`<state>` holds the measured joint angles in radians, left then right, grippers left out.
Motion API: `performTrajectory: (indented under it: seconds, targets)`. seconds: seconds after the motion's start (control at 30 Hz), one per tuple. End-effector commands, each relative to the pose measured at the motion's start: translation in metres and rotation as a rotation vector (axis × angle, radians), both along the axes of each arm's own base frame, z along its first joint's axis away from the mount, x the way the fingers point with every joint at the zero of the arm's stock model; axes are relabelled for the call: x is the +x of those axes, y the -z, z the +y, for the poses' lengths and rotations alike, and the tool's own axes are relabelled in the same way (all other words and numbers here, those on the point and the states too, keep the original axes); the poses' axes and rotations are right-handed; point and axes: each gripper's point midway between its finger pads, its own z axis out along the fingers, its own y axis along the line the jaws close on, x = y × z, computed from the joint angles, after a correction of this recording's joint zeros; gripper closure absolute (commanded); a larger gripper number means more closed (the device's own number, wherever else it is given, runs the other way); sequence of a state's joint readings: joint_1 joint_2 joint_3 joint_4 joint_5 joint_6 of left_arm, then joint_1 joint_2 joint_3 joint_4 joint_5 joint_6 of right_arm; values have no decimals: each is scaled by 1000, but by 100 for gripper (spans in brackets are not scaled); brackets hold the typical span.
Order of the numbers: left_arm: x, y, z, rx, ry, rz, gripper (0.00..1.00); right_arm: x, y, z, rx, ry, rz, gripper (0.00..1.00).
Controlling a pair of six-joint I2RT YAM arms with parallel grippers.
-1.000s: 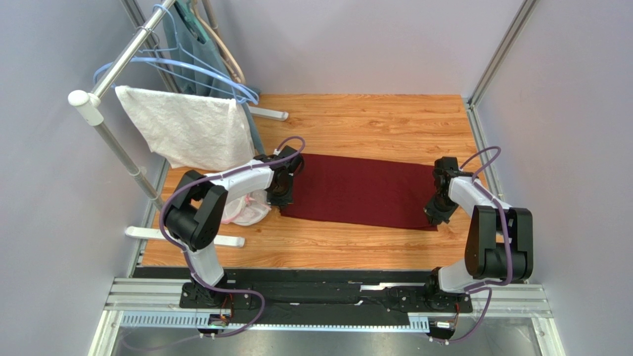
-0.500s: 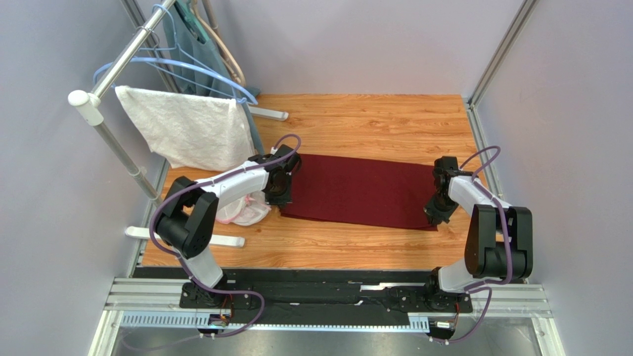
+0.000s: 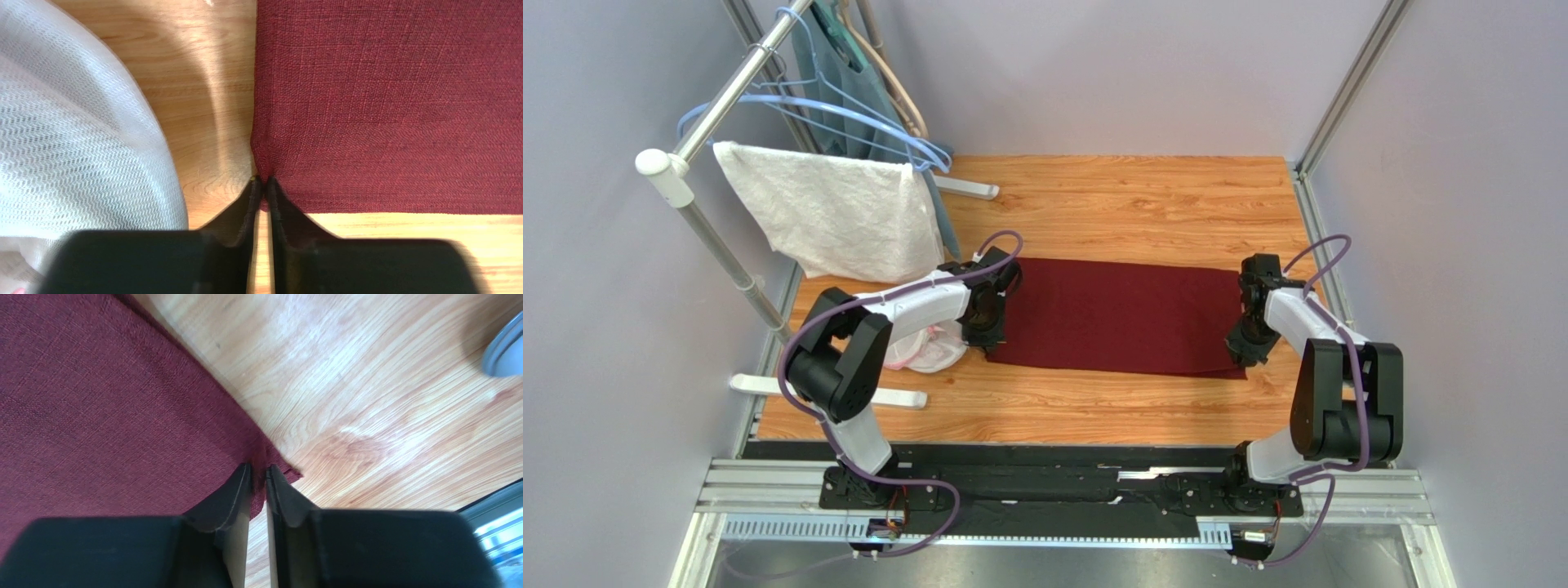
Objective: Fold the napkin into a case and place the utensils inside
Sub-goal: Fold and flatten the napkin at the center of the board, then smooth out the rectangle-folded napkin at the center of the board.
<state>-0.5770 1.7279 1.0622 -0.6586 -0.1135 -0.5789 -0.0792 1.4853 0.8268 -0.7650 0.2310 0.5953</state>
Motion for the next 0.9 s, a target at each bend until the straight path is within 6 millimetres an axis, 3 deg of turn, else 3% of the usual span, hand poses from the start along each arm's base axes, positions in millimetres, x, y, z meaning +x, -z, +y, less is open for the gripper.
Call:
performTrajectory:
  seconds: [0.0, 0.03, 0.1, 0.17, 0.23, 0.3, 0.43, 0.47, 0.53, 0.63, 0.73, 0.87]
  targets:
    - [2, -16, 5, 17, 14, -58, 75, 18, -19, -20, -106, -11, -56, 76]
    - [1, -22, 4, 7, 29, -68, 70, 17, -22, -21, -109, -7, -60, 74]
    - [-2, -30, 0, -5, 49, -80, 62, 8, -24, -18, -93, -5, -47, 60]
    - [-5, -42, -4, -29, 64, -107, 56, 0, -29, -14, -76, -6, -58, 57]
    - [-6, -56, -9, -54, 80, -131, 55, -1, -36, -12, -73, -14, -86, 39]
    - [-5, -64, -19, -96, 107, -153, 55, 8, -44, -5, -36, -39, -152, 39]
    - [0, -60, -44, -189, 126, -130, 70, 19, -34, 18, 87, -48, -184, 53]
    - [0, -55, -46, -185, 126, -113, 78, 19, -31, 19, 96, -43, -170, 70]
    - [1, -42, -47, -166, 123, -79, 86, 16, -19, 13, 69, -29, -118, 78]
    - [-1, -22, -42, -130, 112, -49, 87, 6, -2, -2, 10, 17, -58, 87]
    - [2, 0, -25, -35, 84, -50, 86, -5, 9, -9, -18, 39, -22, 89]
    - [2, 4, -17, 18, 86, -39, 88, -2, -4, -11, -42, 30, -38, 96]
